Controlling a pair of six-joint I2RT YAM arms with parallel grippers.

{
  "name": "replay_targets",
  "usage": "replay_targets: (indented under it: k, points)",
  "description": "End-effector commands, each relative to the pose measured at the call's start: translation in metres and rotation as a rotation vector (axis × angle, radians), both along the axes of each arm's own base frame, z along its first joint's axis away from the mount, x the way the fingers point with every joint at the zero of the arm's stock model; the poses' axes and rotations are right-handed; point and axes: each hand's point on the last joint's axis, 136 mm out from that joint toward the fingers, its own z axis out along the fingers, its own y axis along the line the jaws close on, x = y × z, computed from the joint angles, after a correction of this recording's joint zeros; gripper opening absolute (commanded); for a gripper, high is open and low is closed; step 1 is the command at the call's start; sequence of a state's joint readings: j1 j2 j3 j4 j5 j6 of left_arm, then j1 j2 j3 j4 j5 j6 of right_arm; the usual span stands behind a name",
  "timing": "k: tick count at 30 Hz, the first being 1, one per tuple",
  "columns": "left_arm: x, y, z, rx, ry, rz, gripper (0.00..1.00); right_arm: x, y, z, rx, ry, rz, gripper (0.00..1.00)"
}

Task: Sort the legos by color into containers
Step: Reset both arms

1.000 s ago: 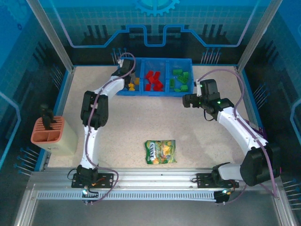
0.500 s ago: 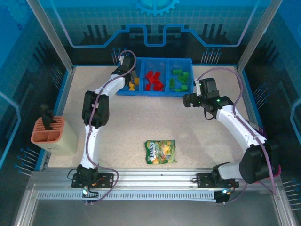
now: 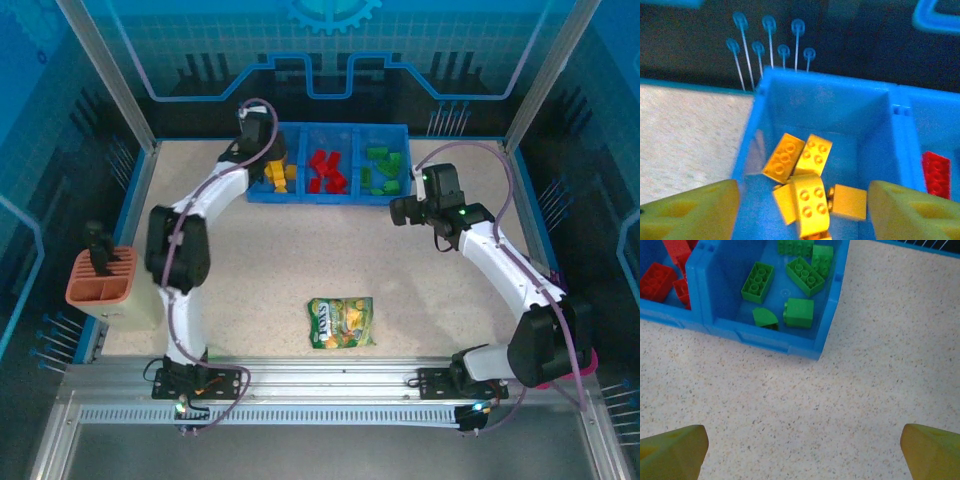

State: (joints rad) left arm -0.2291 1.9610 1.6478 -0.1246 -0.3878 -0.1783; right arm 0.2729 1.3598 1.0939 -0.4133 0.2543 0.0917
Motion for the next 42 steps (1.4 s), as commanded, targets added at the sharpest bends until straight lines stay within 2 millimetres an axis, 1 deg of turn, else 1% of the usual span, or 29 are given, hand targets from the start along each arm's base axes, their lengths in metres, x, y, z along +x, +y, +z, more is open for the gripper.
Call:
replay_targets:
  k: [1, 2, 4, 7, 10, 12, 14, 17, 18, 20, 22, 23, 24, 26, 28, 29, 30, 33, 35, 37, 39, 42]
  points:
    - [-0.042, 0.019, 0.055, 0.050, -0.145, -0.066, 0.79, 0.010, -0.005, 0.024, -0.009, -0.114, -0.011, 1.00]
    - [-0.054, 0.026, 0.049, 0.057, -0.150, -0.075, 0.82, 0.010, -0.006, 0.028, -0.005, -0.130, -0.015, 1.00]
    - [-0.083, 0.049, 0.029, 0.055, -0.145, -0.068, 0.85, 0.011, -0.004, 0.037, 0.009, -0.159, 0.001, 1.00]
    - [-0.124, 0.076, -0.006, 0.041, -0.127, -0.036, 0.89, 0.009, 0.003, 0.042, 0.023, -0.179, 0.051, 1.00]
    - [-0.156, 0.083, -0.046, 0.079, -0.121, -0.033, 0.93, 0.008, 0.010, 0.036, 0.054, -0.184, 0.085, 1.00]
    - [-0.171, 0.086, -0.065, 0.086, -0.110, -0.023, 0.94, 0.007, 0.019, 0.029, 0.088, -0.164, 0.116, 1.00]
    - [-0.180, 0.086, -0.081, 0.093, -0.105, -0.030, 0.96, 0.007, 0.024, 0.024, 0.110, -0.129, 0.130, 1.00]
    - [-0.186, 0.088, -0.102, 0.092, -0.109, -0.032, 0.98, 0.009, 0.026, 0.019, 0.104, -0.107, 0.133, 1.00]
    - [-0.185, 0.088, -0.102, 0.096, -0.141, -0.038, 0.99, 0.009, 0.026, 0.019, 0.101, -0.107, 0.134, 1.00]
    - [-0.184, 0.086, -0.101, 0.041, -0.165, -0.056, 0.99, 0.010, 0.025, 0.019, 0.101, -0.110, 0.130, 1.00]
    - [-0.183, 0.084, -0.112, 0.022, -0.185, -0.088, 0.99, 0.009, 0.024, 0.017, 0.099, -0.115, 0.125, 1.00]
    - [-0.184, 0.079, -0.117, 0.021, -0.209, -0.116, 0.99, 0.008, 0.024, 0.015, 0.097, -0.116, 0.125, 1.00]
    - [-0.184, 0.075, -0.117, 0.035, -0.258, -0.146, 0.99, 0.008, 0.023, 0.013, 0.095, -0.118, 0.125, 1.00]
    - [-0.190, 0.079, -0.120, 0.021, -0.230, -0.116, 0.99, 0.007, 0.020, 0.011, 0.079, -0.135, 0.113, 1.00]
    - [-0.184, 0.080, -0.120, 0.030, -0.234, -0.113, 1.00, 0.008, 0.012, 0.005, 0.039, -0.193, 0.094, 1.00]
    - [-0.182, 0.080, -0.123, 0.023, -0.193, -0.108, 0.99, 0.008, 0.009, -0.001, 0.011, -0.228, 0.104, 1.00]
    - [-0.176, 0.083, -0.125, 0.025, -0.167, -0.095, 0.99, 0.008, 0.009, -0.006, -0.027, -0.277, 0.134, 1.00]
    - [-0.177, 0.083, -0.125, 0.027, -0.169, -0.094, 0.99, 0.005, 0.001, -0.008, -0.110, -0.438, 0.167, 1.00]
    - [-0.177, 0.083, -0.125, 0.027, -0.168, -0.093, 0.99, 0.004, -0.013, -0.016, -0.120, -0.453, 0.139, 1.00]
    - [-0.176, 0.083, -0.125, 0.026, -0.169, -0.095, 0.99, 0.003, -0.027, -0.033, -0.095, -0.426, 0.107, 1.00]
    - [-0.176, 0.083, -0.125, 0.026, -0.170, -0.094, 0.99, 0.001, -0.036, -0.043, -0.055, -0.441, 0.083, 1.00]
    - [-0.176, 0.083, -0.125, 0.026, -0.169, -0.093, 0.99, -0.003, -0.041, -0.040, -0.013, -0.467, 0.076, 1.00]
